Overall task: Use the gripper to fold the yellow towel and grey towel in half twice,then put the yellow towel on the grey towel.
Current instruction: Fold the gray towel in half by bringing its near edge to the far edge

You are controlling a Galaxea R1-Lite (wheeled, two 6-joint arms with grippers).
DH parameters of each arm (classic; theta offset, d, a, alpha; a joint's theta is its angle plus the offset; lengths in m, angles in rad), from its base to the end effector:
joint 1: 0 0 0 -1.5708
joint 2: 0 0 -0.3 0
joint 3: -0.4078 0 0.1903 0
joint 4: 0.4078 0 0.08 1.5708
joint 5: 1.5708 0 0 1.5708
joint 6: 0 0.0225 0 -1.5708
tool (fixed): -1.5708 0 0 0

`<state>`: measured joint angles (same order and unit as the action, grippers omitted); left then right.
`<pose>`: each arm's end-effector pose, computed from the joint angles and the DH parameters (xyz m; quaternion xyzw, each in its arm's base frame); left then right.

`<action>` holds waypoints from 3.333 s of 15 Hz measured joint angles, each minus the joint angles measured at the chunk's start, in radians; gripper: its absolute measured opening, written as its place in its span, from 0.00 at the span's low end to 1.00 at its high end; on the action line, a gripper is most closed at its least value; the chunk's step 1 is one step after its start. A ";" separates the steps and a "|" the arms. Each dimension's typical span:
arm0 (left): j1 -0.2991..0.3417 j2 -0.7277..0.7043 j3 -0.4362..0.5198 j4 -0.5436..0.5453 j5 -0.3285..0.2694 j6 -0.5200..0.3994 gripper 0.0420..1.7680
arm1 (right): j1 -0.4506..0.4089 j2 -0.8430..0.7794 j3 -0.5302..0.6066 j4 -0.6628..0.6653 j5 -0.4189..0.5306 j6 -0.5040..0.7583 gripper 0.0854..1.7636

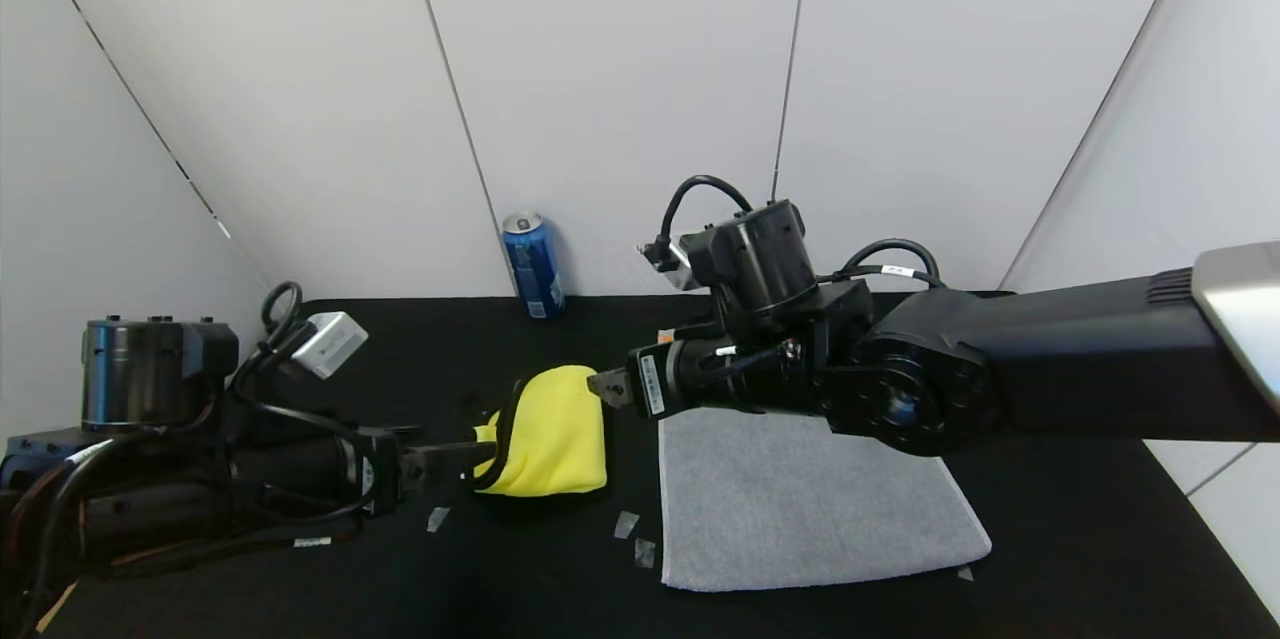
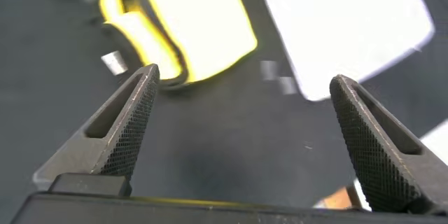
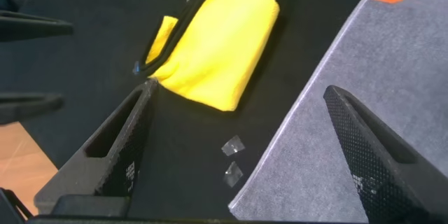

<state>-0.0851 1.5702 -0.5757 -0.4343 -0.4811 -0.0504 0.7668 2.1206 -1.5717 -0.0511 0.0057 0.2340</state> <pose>0.2412 -0.0310 0.1415 -0.0776 0.2777 -0.2615 0.9211 0.3133 0.3021 0.1801 0.0139 0.2698 0.3359 0.9023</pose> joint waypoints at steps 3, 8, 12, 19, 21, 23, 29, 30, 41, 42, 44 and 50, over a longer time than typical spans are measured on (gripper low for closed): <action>-0.103 -0.035 0.000 0.000 0.003 -0.038 0.97 | -0.026 -0.050 0.103 -0.057 0.000 0.000 0.96; -0.281 -0.051 0.001 0.002 0.114 -0.054 0.97 | -0.113 -0.158 0.289 -0.089 -0.001 0.001 0.96; -0.453 -0.033 -0.016 0.060 0.300 -0.055 0.97 | -0.196 -0.256 0.488 -0.192 0.011 0.002 0.96; -0.686 0.080 -0.116 0.210 0.558 -0.150 0.97 | -0.444 -0.389 0.732 -0.207 0.107 -0.079 0.96; -0.724 0.117 -0.147 0.253 0.584 -0.235 0.97 | -0.494 -0.411 0.788 -0.210 0.131 -0.124 0.96; -0.746 0.156 -0.158 0.265 0.583 -0.286 0.97 | -0.537 -0.423 0.820 -0.210 0.158 -0.131 0.96; -0.735 0.252 -0.200 0.250 0.379 -0.345 0.97 | -0.671 -0.406 0.864 -0.204 0.269 -0.179 0.96; -0.729 0.261 -0.207 0.249 0.327 -0.346 0.97 | -0.689 -0.397 0.868 -0.204 0.285 -0.187 0.96; -0.665 0.417 -0.302 0.166 0.277 -0.341 0.97 | -0.739 -0.299 0.913 -0.200 0.309 -0.256 0.97; -0.659 0.431 -0.310 0.167 0.278 -0.340 0.97 | -0.739 -0.297 0.919 -0.200 0.309 -0.265 0.97; -0.645 0.461 -0.320 0.168 0.281 -0.336 0.97 | -0.746 -0.290 0.923 -0.200 0.309 -0.269 0.97; -0.617 0.513 -0.334 0.166 0.284 -0.333 0.97 | -0.753 -0.284 0.925 -0.202 0.309 -0.268 0.97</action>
<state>-0.7023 2.0834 -0.9102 -0.2683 -0.1972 -0.3830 0.0134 1.8362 -0.6466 -0.2532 0.3143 -0.0343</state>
